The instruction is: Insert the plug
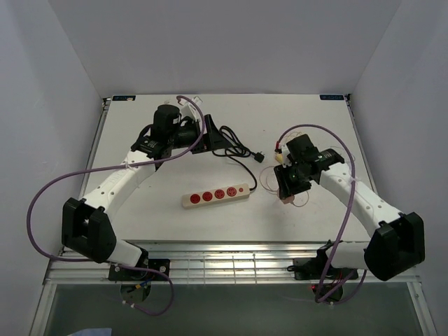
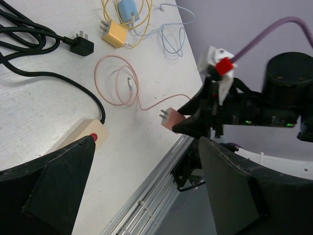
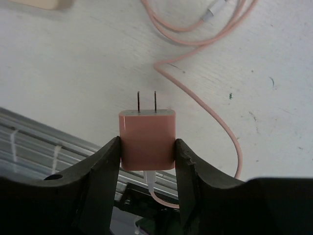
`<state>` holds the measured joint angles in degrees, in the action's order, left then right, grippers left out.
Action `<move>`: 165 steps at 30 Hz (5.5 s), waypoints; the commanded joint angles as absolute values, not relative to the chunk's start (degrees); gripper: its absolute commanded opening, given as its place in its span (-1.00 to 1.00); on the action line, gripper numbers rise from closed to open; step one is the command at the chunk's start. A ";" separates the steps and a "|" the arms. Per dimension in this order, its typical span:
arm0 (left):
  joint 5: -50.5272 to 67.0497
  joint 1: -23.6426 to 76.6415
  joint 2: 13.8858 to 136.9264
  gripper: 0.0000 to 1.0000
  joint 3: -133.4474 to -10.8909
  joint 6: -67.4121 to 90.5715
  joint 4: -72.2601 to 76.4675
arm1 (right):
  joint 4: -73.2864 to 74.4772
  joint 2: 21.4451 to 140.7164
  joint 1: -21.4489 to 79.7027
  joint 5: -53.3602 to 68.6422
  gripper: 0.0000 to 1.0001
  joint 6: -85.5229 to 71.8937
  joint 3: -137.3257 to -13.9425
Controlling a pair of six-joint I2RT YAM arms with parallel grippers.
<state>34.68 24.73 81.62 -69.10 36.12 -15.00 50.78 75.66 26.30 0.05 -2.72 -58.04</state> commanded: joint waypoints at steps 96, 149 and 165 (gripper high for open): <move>44.91 37.62 85.87 -1.00 -74.09 44.38 19.16 | -55.99 47.63 25.14 8.52 0.81 -52.91 -28.56; 35.69 42.36 82.18 0.81 -70.14 43.33 18.81 | -56.69 54.40 24.96 13.97 -0.85 -56.60 -33.66; 22.95 42.28 76.48 0.96 -71.54 37.62 -0.05 | -37.03 51.95 22.86 15.03 -0.85 -41.15 -40.42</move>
